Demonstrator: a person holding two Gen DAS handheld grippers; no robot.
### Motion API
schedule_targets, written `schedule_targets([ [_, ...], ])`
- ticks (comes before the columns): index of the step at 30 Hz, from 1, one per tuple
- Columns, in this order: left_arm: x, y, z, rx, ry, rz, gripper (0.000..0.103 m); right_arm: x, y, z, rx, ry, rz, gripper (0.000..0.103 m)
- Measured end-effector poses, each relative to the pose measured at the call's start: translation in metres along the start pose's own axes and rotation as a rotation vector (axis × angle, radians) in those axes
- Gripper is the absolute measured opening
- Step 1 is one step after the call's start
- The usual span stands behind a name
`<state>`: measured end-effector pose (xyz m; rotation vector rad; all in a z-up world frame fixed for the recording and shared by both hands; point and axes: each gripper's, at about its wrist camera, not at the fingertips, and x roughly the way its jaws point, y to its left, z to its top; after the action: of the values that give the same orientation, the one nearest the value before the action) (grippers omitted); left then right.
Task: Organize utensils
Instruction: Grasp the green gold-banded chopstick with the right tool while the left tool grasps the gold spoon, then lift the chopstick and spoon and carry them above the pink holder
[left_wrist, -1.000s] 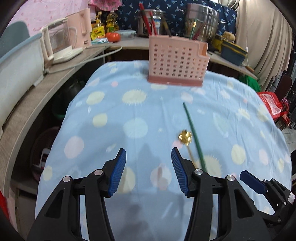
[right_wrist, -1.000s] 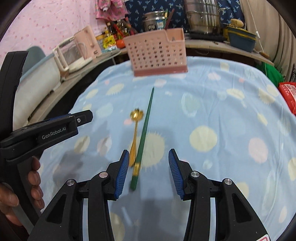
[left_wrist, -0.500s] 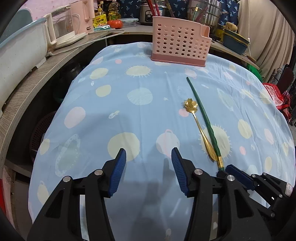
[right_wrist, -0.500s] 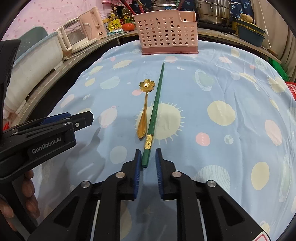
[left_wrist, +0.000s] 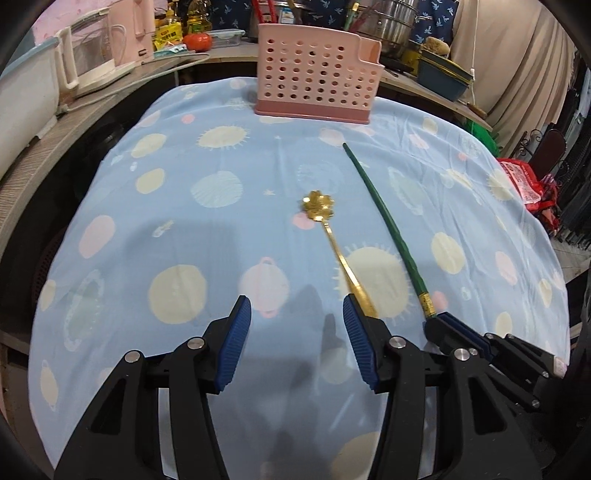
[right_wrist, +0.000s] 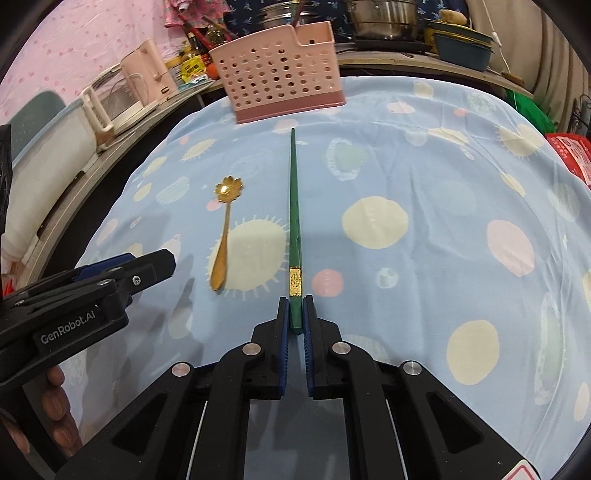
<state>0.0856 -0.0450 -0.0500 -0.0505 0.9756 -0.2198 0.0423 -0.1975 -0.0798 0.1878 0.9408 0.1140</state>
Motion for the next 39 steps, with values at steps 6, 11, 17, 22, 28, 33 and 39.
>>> schedule_targets([
  [6, 0.016, -0.016, 0.004, 0.011, 0.02, -0.04, 0.059, 0.0, -0.005, 0.001, 0.014, -0.001, 0.009, 0.007],
  [11, 0.03, -0.018, 0.002, 0.015, 0.041, -0.027, 0.054, 0.001, -0.007, 0.002, 0.022, 0.0, 0.019, 0.007],
  [17, 0.029, -0.021, -0.002, 0.066, 0.013, 0.008, 0.03, 0.001, -0.007, 0.003, 0.024, 0.0, 0.022, 0.007],
  [22, 0.027, -0.014, -0.003, 0.056, 0.015, -0.013, 0.01, 0.001, -0.007, 0.003, 0.026, -0.001, 0.024, 0.007],
  [28, 0.015, -0.006, -0.001, 0.037, 0.002, -0.031, 0.01, -0.005, -0.009, 0.005, 0.031, -0.017, 0.026, 0.007],
  [33, -0.005, -0.004, 0.005, 0.033, -0.037, -0.037, 0.01, -0.019, -0.01, 0.011, 0.036, -0.048, 0.035, 0.007],
  [39, -0.033, -0.003, 0.018, 0.026, -0.099, -0.048, 0.01, -0.045, -0.009, 0.026, 0.043, -0.112, 0.057, 0.007],
])
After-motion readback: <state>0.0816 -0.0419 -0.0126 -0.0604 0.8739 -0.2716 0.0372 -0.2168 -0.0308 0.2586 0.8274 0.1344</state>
